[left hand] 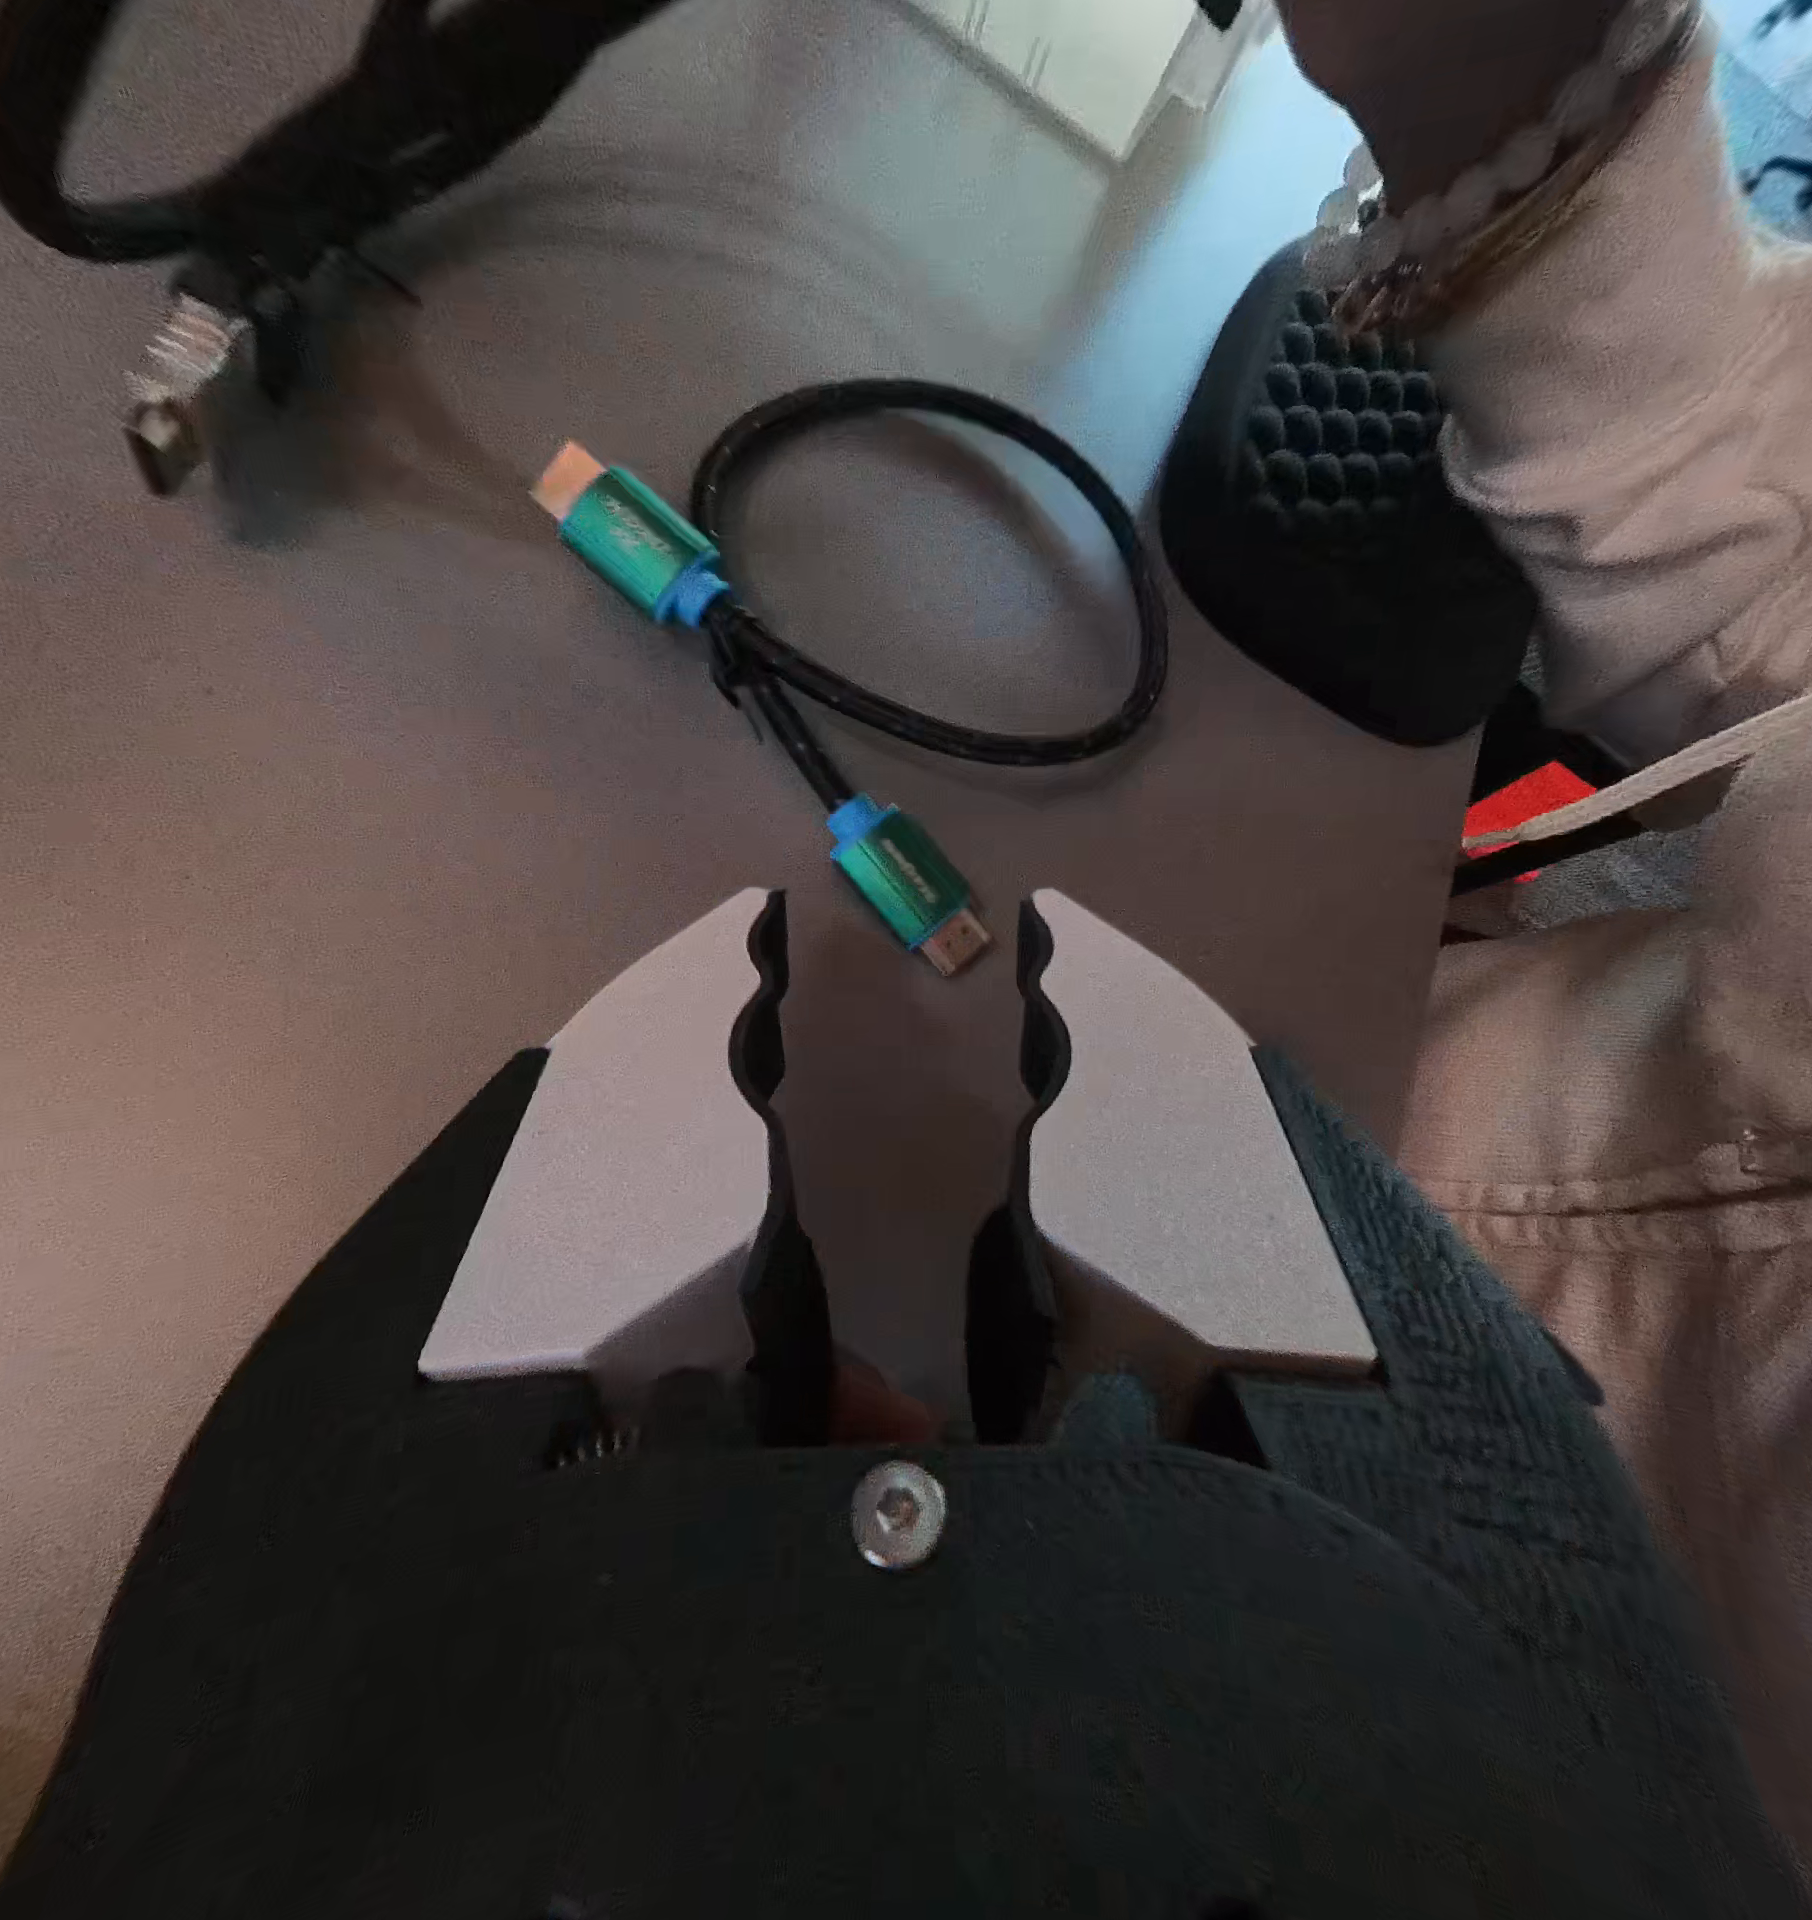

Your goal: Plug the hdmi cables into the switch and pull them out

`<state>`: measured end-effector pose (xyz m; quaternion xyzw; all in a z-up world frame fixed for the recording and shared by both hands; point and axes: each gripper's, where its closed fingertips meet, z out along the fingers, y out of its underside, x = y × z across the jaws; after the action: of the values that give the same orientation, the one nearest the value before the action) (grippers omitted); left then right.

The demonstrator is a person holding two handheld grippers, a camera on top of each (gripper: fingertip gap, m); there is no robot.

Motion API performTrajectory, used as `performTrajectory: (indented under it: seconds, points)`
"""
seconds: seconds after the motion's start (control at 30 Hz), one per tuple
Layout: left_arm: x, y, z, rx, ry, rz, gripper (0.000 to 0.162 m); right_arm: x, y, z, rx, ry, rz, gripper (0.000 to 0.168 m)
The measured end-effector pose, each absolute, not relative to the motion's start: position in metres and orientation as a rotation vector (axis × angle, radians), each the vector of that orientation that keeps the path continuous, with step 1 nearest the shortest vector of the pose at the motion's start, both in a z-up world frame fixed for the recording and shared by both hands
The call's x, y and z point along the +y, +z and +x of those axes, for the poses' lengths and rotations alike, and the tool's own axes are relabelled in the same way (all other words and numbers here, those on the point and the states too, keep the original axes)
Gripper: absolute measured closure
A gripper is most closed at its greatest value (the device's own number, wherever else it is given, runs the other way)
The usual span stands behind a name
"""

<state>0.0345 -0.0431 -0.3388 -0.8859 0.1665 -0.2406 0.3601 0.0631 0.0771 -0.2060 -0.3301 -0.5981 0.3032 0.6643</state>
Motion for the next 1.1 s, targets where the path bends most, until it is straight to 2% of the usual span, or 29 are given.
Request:
performTrajectory:
  seconds: [0.1,0.23,0.37,0.47,0.63,0.77,0.83,0.97,1.1]
  points:
    - [-0.056,-0.353,0.05,0.496,-0.522,-2.334,0.117,0.076,-0.206,0.063,-1.355,0.681,-0.739,0.148]
    - [-0.059,-0.342,0.046,0.853,-0.289,-2.207,0.12,0.074,-0.205,0.063,-1.354,0.7,-0.732,0.148]
    - [-0.048,-0.328,0.037,1.583,-0.009,-1.838,0.125,0.071,-0.201,0.065,-1.341,0.731,-0.72,0.148]
    - [-0.041,-0.334,0.04,2.11,0.03,-1.549,0.125,0.072,-0.198,0.068,-1.323,0.746,-0.718,0.148]
    - [-0.03,-0.35,0.045,2.629,0.01,-1.2,0.117,0.073,-0.192,0.072,-1.294,0.758,-0.71,0.148]
    - [-0.028,-0.364,0.046,2.811,-0.01,-1.044,0.118,0.076,-0.193,0.073,-1.287,0.771,-0.719,0.148]
    - [-0.029,-0.369,0.042,2.852,-0.018,-1.089,0.125,0.077,-0.193,0.074,-1.29,0.77,-0.721,0.148]
    - [-0.039,-0.368,0.034,2.675,-0.072,-1.522,0.131,0.081,-0.193,0.076,-1.279,0.768,-0.737,0.148]
    - [-0.062,-0.367,0.023,2.224,-0.13,-2.105,0.131,0.081,-0.192,0.077,-1.282,0.761,-0.737,0.148]
